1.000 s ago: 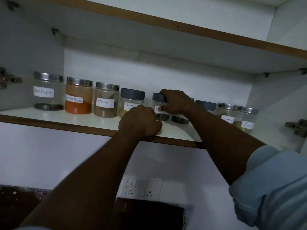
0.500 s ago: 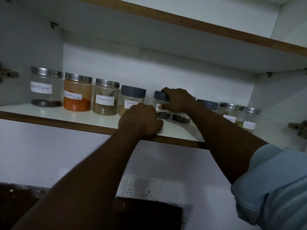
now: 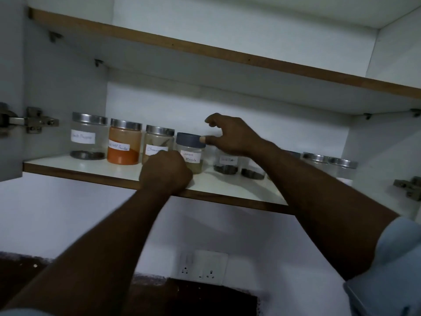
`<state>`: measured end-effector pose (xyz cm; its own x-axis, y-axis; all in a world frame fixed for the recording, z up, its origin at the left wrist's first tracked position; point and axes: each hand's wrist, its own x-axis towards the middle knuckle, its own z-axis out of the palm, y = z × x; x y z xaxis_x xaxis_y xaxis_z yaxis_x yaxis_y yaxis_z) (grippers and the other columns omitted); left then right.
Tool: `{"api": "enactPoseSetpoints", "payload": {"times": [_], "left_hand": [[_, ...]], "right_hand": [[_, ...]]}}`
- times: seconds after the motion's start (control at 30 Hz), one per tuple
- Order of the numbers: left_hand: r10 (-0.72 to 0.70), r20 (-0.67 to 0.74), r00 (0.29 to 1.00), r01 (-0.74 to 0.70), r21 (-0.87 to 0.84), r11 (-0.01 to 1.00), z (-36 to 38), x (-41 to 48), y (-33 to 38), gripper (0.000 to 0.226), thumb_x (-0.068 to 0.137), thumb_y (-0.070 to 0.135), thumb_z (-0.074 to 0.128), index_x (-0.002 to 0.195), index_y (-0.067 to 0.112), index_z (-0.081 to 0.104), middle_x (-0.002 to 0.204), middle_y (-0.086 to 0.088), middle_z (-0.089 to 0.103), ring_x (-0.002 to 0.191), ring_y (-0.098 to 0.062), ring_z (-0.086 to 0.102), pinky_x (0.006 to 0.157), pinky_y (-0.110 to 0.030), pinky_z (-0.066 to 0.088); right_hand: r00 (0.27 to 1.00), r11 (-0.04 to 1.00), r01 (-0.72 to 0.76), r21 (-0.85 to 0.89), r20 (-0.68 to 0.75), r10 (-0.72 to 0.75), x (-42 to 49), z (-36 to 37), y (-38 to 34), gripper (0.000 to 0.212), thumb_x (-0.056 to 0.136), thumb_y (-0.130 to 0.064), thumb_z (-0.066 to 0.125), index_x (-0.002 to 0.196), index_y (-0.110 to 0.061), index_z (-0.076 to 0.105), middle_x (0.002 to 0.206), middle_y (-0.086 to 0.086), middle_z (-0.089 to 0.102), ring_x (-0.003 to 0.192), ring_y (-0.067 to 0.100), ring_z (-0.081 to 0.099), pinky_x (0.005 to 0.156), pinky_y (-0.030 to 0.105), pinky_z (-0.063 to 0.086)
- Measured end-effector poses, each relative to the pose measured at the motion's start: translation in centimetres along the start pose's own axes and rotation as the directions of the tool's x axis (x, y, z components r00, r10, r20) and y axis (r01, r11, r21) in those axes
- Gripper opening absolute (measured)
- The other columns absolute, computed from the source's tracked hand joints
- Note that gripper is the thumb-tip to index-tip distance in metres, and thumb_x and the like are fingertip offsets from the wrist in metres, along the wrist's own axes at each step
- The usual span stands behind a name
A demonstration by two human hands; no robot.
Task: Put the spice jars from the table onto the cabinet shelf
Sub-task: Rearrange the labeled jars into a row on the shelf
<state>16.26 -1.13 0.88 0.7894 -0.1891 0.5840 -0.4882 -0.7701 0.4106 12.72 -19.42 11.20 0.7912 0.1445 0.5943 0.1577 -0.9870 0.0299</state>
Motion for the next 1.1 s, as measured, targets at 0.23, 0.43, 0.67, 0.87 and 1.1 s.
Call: {"api": "enactPoseSetpoints", "payload": {"times": [0.23,0.43,0.67,0.87,1.1], "left_hand": [[0.152,0.052,0.987,-0.158,0.147,0.976,-1.0,0.7,-2.9,0.029,0.090,0.042,0.060,0.092,0.017,0.075,0.080,0.001,0.068,0.078,-0.019,0.063,0.068,-0.031,0.052],[0.304,0.168,0.938,-0.334,0.194,0.922,-1.3,1.4,-3.0,0.032,0.095,0.040,0.051,0.111,0.027,0.076,0.110,0.001,0.073,0.101,-0.022,0.067,0.085,-0.039,0.057],[0.381,0.337,0.861,-0.443,0.131,0.887,-0.7,2.6,-3.4,0.038,0.103,0.046,0.046,0.122,0.027,0.072,0.118,0.000,0.071,0.107,-0.021,0.064,0.089,-0.034,0.050],[0.433,0.311,0.846,-0.497,0.167,0.852,-0.6,2.9,-4.1,0.035,0.101,0.043,0.050,0.121,0.024,0.073,0.115,-0.001,0.072,0.104,-0.022,0.066,0.092,-0.042,0.055],[0.360,0.300,0.883,-0.418,0.157,0.895,-0.2,3.2,-3.8,0.038,0.099,0.047,0.048,0.117,0.025,0.074,0.113,-0.001,0.072,0.104,-0.023,0.066,0.092,-0.044,0.055]], "right_hand": [[0.997,0.977,0.063,-0.203,0.056,-0.053,1.1,4.6,-3.2,0.081,0.083,-0.055,0.073,0.150,-0.022,0.041,0.142,0.006,0.056,0.122,0.028,0.056,0.100,0.041,0.046],[1.000,0.948,0.019,-0.317,0.020,-0.013,2.0,5.7,-1.5,0.071,0.082,-0.056,0.074,0.140,-0.022,0.051,0.125,0.005,0.065,0.106,0.027,0.061,0.092,0.039,0.048],[0.999,0.932,-0.007,-0.363,0.040,0.023,3.1,6.7,0.4,0.070,0.081,-0.058,0.074,0.137,-0.024,0.052,0.121,0.003,0.067,0.104,0.025,0.063,0.091,0.037,0.046],[0.999,0.929,-0.024,-0.369,0.033,0.039,4.2,7.5,0.9,0.066,0.082,-0.057,0.074,0.134,-0.023,0.053,0.120,0.003,0.068,0.102,0.025,0.063,0.091,0.037,0.045],[0.999,0.929,-0.029,-0.369,0.031,0.044,4.6,7.9,1.3,0.066,0.082,-0.058,0.074,0.134,-0.023,0.052,0.118,0.002,0.068,0.100,0.025,0.063,0.089,0.037,0.044]]}}
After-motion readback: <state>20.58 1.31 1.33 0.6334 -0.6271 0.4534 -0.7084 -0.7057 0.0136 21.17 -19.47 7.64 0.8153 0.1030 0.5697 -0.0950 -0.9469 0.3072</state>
